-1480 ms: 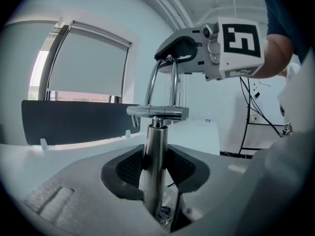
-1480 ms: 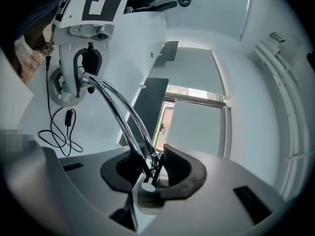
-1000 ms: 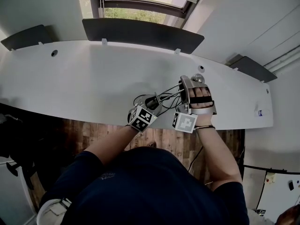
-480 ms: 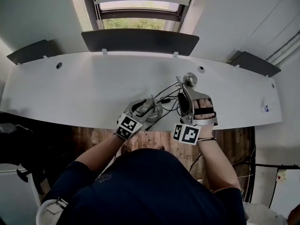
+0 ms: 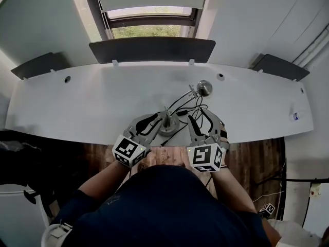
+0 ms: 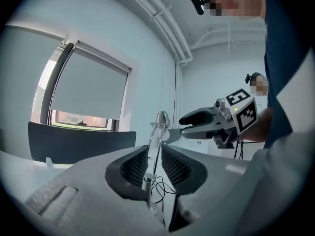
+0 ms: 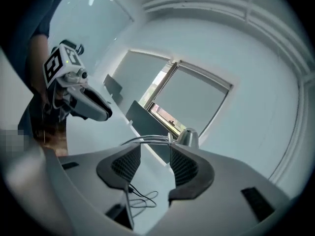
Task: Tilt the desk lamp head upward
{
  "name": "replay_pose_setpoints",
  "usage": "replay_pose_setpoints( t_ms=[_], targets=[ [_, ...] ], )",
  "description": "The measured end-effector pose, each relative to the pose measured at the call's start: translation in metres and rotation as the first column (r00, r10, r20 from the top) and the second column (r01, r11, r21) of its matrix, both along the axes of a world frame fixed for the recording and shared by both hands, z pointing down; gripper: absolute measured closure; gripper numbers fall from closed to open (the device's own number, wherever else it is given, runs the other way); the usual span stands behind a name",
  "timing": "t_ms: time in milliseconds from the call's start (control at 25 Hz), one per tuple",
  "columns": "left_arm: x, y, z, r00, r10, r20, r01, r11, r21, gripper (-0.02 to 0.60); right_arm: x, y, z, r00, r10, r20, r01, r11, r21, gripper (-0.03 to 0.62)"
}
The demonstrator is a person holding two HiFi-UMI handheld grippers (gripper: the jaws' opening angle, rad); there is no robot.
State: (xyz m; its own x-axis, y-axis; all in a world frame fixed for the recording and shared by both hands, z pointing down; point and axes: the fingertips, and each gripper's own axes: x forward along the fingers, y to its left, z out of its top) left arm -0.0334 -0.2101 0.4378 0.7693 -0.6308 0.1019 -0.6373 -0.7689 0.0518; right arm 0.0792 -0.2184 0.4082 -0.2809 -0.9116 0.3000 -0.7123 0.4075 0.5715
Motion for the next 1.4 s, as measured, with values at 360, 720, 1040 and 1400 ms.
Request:
replay_pose_setpoints(
  t_ms=[360,720,1040,1400],
  targets=[
    [0.008,0.014,-0.055,0.994,0.021,-0.103,-0.016,0.998,0.053,0.539,-0.021,0.018,0.009,0.844,-0.010,0.537,0.115,0.980,-0.164,0.557],
    [0.018,0.021,-0.052,0.992,0.040,-0.122,-0.038,0.999,0.018,0.574,-0.026,0.026,-0.001,0.716,-0.033,0.697,0.187,0.972,-0.145,0.583],
    [0.028,0.032,-0.034,0.994,0.064,-0.094,-0.066,0.998,-0.020,0.575,-0.038,0.038,0.011,0.692,-0.058,0.719,0.223,0.965,-0.136,0.583],
    [0.033,0.037,-0.029,0.994,0.078,-0.074,-0.079,0.997,-0.017,0.575,-0.044,0.043,0.012,0.697,-0.117,0.708,0.265,0.959,-0.102,0.585]
  ],
)
